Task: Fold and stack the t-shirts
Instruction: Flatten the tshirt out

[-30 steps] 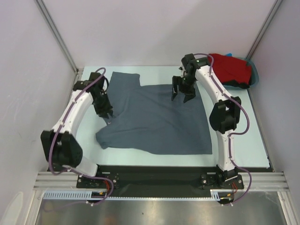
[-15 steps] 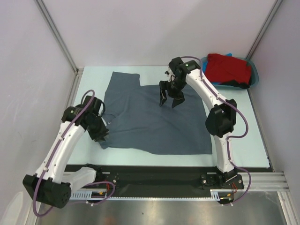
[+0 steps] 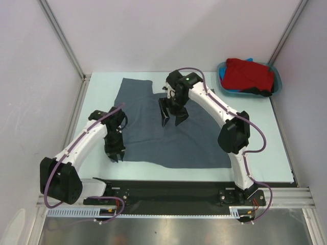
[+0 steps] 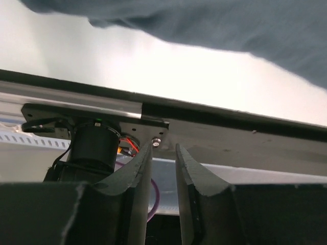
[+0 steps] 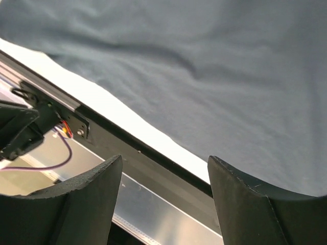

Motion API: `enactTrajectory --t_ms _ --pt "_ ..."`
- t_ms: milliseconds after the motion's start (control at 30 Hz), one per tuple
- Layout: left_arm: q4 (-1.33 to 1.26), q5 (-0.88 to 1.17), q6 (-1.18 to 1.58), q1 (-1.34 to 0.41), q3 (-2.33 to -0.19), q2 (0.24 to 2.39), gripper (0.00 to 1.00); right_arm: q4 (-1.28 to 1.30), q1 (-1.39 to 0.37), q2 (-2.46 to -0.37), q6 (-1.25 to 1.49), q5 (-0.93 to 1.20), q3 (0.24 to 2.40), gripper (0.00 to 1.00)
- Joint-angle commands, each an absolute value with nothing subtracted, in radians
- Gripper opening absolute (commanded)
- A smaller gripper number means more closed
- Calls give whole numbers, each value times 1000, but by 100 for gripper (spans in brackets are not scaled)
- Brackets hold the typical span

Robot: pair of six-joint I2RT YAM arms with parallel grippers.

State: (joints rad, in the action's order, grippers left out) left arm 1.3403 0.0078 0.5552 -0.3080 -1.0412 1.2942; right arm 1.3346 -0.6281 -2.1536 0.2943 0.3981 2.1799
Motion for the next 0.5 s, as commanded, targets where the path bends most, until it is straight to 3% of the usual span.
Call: enactTrajectory --t_ms 0,233,467 --pt "1419 84 489 -339 -973 1287 31 1451 -643 -2114 298 327 2194 73" --pt "1325 100 479 -350 -867 1282 29 1425 -658 -2106 314 311 2171 73" --pt "1174 86 472 -356 -842 1413 28 1425 -666 -2098 307 296 2151 73"
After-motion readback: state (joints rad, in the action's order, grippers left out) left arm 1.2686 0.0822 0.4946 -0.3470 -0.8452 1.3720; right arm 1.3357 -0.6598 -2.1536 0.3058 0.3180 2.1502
